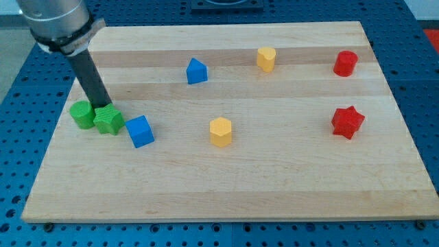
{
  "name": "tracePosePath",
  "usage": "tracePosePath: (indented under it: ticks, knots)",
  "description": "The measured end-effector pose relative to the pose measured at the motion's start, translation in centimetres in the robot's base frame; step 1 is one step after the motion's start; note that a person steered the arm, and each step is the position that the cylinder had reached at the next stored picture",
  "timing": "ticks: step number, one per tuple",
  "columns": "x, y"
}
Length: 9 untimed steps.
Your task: Move the green circle closer to the green star
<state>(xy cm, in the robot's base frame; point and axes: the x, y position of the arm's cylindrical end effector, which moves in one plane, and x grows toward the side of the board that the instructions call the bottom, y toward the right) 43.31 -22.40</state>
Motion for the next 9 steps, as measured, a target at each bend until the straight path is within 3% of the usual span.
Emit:
tracePosePath:
  ticks: [5,6,9]
  knots:
    - [2.9,0.3]
    - [-1.8,-0.3]
    - [-3.0,-4.3]
